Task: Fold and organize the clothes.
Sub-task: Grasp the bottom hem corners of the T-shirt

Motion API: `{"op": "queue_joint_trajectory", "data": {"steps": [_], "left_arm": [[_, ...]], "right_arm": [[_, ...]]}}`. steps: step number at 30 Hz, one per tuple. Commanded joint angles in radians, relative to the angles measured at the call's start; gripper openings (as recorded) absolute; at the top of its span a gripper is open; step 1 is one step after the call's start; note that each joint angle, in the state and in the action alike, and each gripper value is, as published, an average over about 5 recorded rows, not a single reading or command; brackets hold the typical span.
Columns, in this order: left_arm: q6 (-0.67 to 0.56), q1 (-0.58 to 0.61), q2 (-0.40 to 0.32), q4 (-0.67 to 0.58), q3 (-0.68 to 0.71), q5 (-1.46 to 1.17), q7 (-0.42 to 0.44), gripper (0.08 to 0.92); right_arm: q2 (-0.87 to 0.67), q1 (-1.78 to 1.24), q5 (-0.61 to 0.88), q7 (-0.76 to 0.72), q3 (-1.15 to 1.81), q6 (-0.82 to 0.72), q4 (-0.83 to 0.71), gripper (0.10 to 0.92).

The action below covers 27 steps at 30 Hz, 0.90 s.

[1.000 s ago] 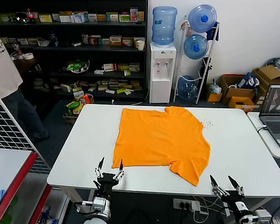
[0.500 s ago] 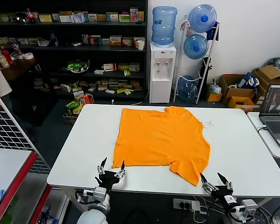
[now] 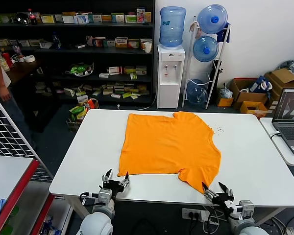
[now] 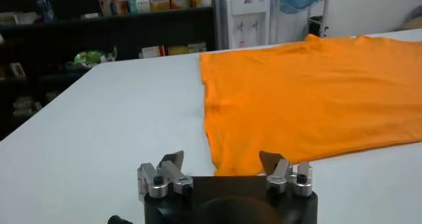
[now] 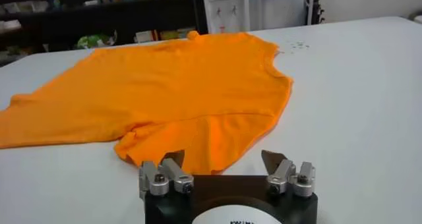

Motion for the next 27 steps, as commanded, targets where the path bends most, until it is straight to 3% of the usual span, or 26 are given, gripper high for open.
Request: {"op": "queue_joint_trajectory", "data": {"steps": [1, 19, 24, 27], "left_arm": [[0.062, -0.034, 0.000, 0.049, 0.002, -0.049, -0.007, 0.780], [0.028, -0.024, 0.006, 0.047, -0.003, -0.057, 0.021, 0.238], [0.014, -0.008, 0.030, 0.000, -0.007, -0.057, 0.018, 0.112], [0.010, 0.011, 0.060, -0.040, -0.011, -0.057, 0.014, 0.093]], "right_arm": [[0.005, 0.055, -0.008, 0.025, -0.034, -0.047, -0.040, 0.674], [-0.005, 0.046, -0.051, 0.034, -0.039, -0.044, -0.019, 0.162], [-0.007, 0.015, -0.068, 0.019, -0.025, -0.031, 0.007, 0.124], [-0.009, -0.036, -0.080, 0.017, -0.005, -0.025, 0.049, 0.124]]}}
